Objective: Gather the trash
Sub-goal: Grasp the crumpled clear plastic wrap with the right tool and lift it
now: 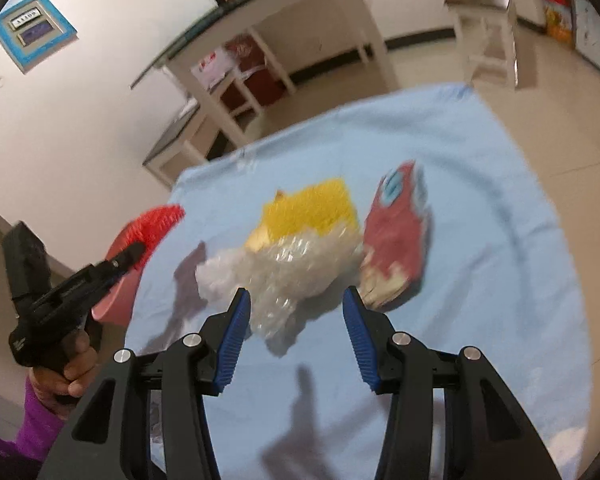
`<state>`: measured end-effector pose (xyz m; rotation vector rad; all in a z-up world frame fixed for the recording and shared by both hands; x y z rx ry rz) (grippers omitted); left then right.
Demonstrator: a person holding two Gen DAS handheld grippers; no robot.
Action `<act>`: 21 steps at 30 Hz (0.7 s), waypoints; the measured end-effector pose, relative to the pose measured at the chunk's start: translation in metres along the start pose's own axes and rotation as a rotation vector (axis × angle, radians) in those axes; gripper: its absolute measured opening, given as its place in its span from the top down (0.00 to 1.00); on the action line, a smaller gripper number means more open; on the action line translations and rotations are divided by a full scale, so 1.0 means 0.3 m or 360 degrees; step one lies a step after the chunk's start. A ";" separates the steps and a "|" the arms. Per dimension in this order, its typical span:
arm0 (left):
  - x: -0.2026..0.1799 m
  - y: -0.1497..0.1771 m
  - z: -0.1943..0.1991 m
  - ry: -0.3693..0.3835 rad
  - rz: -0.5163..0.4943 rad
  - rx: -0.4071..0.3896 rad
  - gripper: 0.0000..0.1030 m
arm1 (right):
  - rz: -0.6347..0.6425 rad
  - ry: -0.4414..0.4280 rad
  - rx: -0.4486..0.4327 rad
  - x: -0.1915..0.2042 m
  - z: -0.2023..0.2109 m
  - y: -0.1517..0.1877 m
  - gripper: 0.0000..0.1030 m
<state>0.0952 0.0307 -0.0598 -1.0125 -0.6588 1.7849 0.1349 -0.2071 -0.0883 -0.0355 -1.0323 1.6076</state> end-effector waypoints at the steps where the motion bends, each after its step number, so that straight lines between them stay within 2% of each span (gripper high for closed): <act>1: -0.007 0.003 0.009 -0.0008 -0.0039 -0.0013 0.91 | 0.0002 -0.0008 0.0014 0.008 -0.013 0.006 0.54; 6: -0.027 0.014 0.028 -0.0037 -0.0170 -0.0056 0.91 | 0.0063 -0.0008 0.0044 0.064 -0.066 0.013 0.54; 10: -0.043 0.023 0.038 -0.0061 -0.0246 -0.0078 0.91 | 0.0116 0.0080 0.0053 0.074 -0.103 0.019 0.56; 12: -0.049 0.028 0.043 -0.0067 -0.0276 -0.0086 0.91 | 0.0147 0.0119 0.0058 0.077 -0.121 0.027 0.69; 14: -0.060 0.038 0.047 -0.0071 -0.0300 -0.0087 0.91 | 0.0136 0.0120 0.0084 0.074 -0.140 0.042 0.76; 19: -0.099 0.057 0.065 -0.0076 -0.0368 -0.0116 0.91 | 0.0136 0.0122 0.0086 0.068 -0.158 0.056 0.76; 21: -0.113 0.066 0.075 -0.0085 -0.0406 -0.0127 0.91 | 0.0147 0.0116 0.0072 0.067 -0.153 0.055 0.82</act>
Point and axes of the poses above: each gripper's, at about its wrist camera, not at the fingertips, and z roughly against the way its jaws point, x to its left, y to its underside, the point moved 8 cm from there along -z, roughly the way its jaws point, and after that the axes turned 13 degrees about -x, right-handed, at the moved point
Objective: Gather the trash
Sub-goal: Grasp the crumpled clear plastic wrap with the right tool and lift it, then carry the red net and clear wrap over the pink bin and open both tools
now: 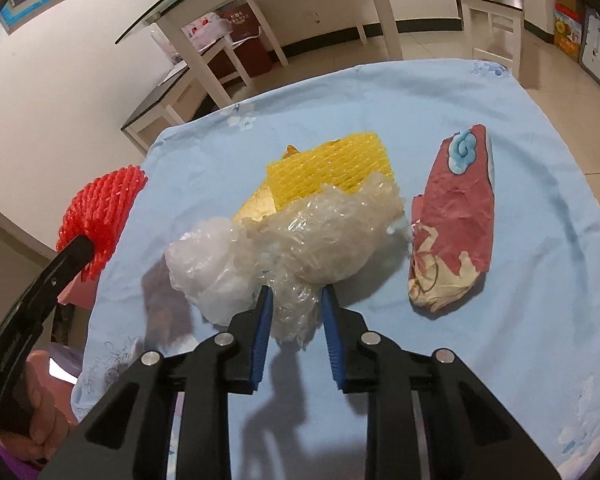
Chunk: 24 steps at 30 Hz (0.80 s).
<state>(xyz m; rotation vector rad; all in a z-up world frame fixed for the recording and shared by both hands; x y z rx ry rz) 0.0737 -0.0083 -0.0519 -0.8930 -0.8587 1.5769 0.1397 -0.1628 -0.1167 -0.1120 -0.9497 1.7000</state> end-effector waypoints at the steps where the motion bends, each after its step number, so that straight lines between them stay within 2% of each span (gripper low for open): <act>1: -0.008 -0.001 0.003 0.0000 -0.0005 -0.0003 0.91 | 0.0010 -0.0003 -0.0011 0.002 0.005 -0.002 0.83; 3: -0.017 -0.008 0.012 0.0004 -0.0009 -0.0015 0.91 | 0.0034 -0.0002 -0.0039 0.000 0.027 -0.005 0.87; 9: -0.029 -0.041 0.059 -0.0006 -0.0086 -0.0101 0.91 | 0.0157 0.0100 -0.0258 -0.008 0.155 -0.059 0.88; 13: -0.017 -0.063 0.084 -0.0021 -0.0134 -0.0139 0.91 | 0.0189 0.0074 -0.0415 0.021 0.235 -0.118 0.88; 18: 0.029 -0.106 0.131 -0.0067 -0.0180 -0.0224 0.91 | 0.0273 -0.0022 -0.0494 0.135 0.259 -0.166 0.88; 24: 0.169 -0.157 0.188 -0.0207 -0.0191 -0.0311 0.91 | 0.0420 -0.0195 -0.0501 0.364 0.218 -0.224 0.88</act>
Point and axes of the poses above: each gripper's, at about its wrist camera, not at the fingertips, and z roughly against the way its jaws point, x to its left, y to its underside, the point moved 8 cm from there along -z, roughly the way its jaws point, and after that the axes turned 13 degrees about -x, right-handed, at the moved point
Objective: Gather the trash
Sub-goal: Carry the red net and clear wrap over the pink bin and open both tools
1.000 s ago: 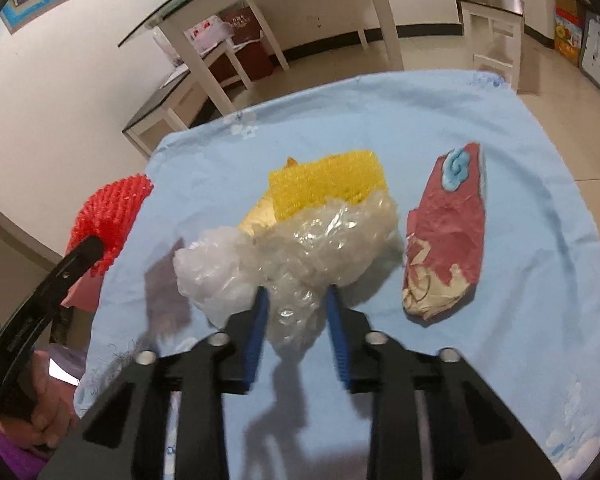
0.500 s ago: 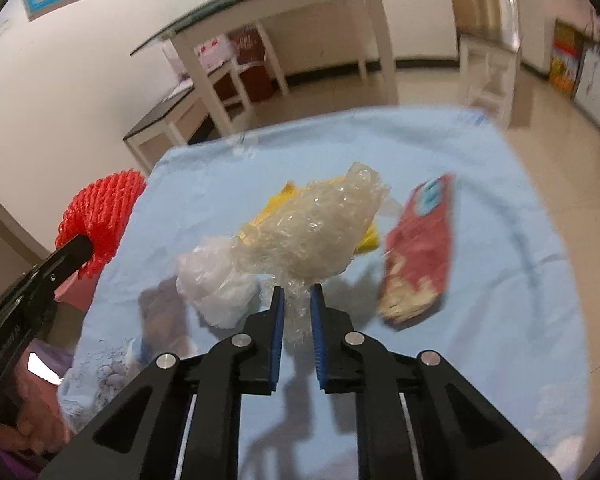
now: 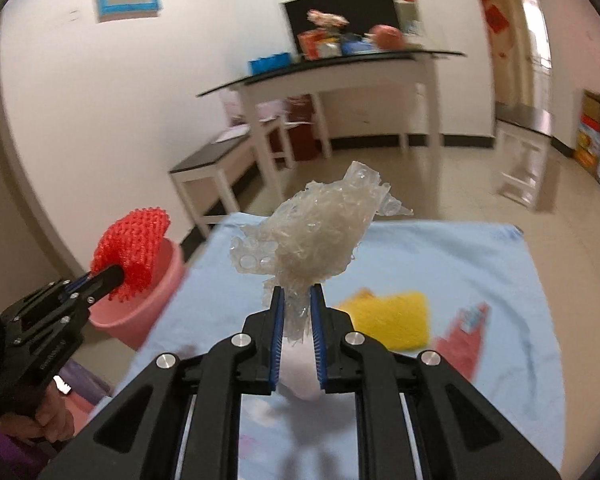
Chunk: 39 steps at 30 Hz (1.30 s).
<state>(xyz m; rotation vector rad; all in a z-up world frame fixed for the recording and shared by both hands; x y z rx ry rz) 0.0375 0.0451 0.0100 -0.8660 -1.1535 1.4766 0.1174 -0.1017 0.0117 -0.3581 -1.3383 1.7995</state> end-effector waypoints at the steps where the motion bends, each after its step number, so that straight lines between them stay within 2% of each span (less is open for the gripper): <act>1: 0.028 0.001 0.004 -0.0028 -0.0003 -0.0005 0.91 | 0.0027 -0.0045 0.0012 0.047 -0.025 -0.010 0.88; 8: 0.241 0.022 0.017 -0.0218 0.0042 -0.0004 0.91 | 0.0179 -0.0307 0.0105 0.346 -0.206 -0.049 0.88; 15: 0.403 0.074 0.008 -0.0313 0.0116 0.0046 0.91 | 0.0233 -0.0436 0.0182 0.557 -0.347 -0.022 0.88; 19: 0.477 0.112 -0.006 -0.0356 0.0160 0.0083 0.91 | 0.0280 -0.0444 0.0221 0.617 -0.410 -0.003 0.88; 29: 0.584 0.224 -0.042 -0.0376 0.0313 0.0213 0.91 | 0.0437 -0.0437 0.0361 0.713 -0.548 0.108 0.88; 38: 0.648 0.250 -0.082 -0.0400 0.0352 0.0267 0.91 | 0.0530 -0.0455 0.0428 0.767 -0.618 0.182 0.86; 39: 0.657 0.255 -0.083 -0.0403 0.0364 0.0274 0.85 | 0.0536 -0.0457 0.0428 0.767 -0.623 0.186 0.85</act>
Point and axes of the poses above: each gripper's, at about its wrist camera, not at the fingertips, and z roughly against the way its jaws point, x to its left, y to its underside, the point moved 8 cm from there along -z, roughly the way its jaws point, and after that the axes turned 13 degrees about -x, right-handed, at the moved point
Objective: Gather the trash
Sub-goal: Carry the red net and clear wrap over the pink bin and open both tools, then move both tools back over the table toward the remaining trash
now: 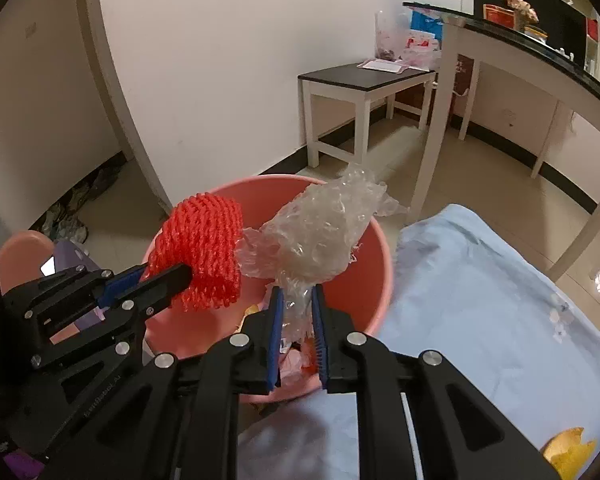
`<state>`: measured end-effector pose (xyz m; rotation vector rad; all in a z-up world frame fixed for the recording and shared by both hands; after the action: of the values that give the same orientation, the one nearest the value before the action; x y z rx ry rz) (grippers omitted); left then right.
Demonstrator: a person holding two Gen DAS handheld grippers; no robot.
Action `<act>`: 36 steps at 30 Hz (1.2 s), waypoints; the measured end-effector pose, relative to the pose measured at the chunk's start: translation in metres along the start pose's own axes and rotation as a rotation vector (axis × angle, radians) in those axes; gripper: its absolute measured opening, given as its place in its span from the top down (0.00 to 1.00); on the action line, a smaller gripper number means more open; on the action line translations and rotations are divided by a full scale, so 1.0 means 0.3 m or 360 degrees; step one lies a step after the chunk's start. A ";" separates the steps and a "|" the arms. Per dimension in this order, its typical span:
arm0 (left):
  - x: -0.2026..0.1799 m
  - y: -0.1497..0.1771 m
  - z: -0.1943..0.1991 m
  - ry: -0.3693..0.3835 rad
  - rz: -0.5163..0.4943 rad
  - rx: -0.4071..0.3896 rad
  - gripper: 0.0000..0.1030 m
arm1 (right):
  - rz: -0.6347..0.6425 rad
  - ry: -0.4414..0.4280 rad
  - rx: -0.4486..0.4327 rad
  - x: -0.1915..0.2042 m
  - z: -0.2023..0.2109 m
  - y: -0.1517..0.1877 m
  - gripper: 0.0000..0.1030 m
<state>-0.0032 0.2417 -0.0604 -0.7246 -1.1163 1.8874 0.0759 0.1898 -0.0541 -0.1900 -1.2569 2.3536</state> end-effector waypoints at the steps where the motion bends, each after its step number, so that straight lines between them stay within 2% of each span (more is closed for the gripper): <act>1: 0.002 0.001 -0.005 0.0004 0.0010 0.0007 0.79 | 0.0002 -0.0006 0.0003 0.001 -0.007 0.003 0.84; 4: 0.006 0.009 -0.015 0.0020 0.0041 0.0023 0.70 | -0.0001 -0.0025 0.0010 0.001 -0.015 0.015 0.79; 7: 0.004 0.017 -0.018 0.0041 0.0061 0.0040 0.66 | 0.0001 -0.0042 0.0000 -0.001 -0.015 0.015 0.71; 15: 0.010 0.013 -0.020 0.0029 0.0124 0.0051 0.66 | -0.0036 -0.0048 -0.0029 -0.018 0.025 0.022 0.64; 21: 0.013 -0.019 0.014 0.0021 0.0164 0.0008 0.66 | -0.0110 -0.0036 -0.0073 -0.046 0.100 0.034 0.61; 27: -0.036 -0.061 0.056 0.0047 0.0142 -0.0060 0.66 | -0.0171 -0.0025 -0.0154 -0.080 0.216 0.029 0.59; 34: -0.065 -0.077 0.082 -0.0015 0.0135 -0.0072 0.66 | -0.0176 0.0023 -0.0255 -0.117 0.357 0.018 0.58; 36: -0.078 -0.075 0.093 0.0007 0.0142 -0.0069 0.66 | -0.0218 0.0042 -0.0277 -0.142 0.399 0.025 0.57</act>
<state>-0.0052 0.2159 -0.0262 -0.8147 -1.1421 1.9401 0.0717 0.0769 0.0042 -0.1837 -1.4161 2.1207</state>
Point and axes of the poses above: each gripper's, at about its wrist camera, not at the fingertips, and z roughly against the way its jaws point, x to its left, y to its underside, the point moved 8 cm from there along -z, roughly the way its jaws point, and after that the axes turned 13 degrees about -x, right-handed, at the moved point
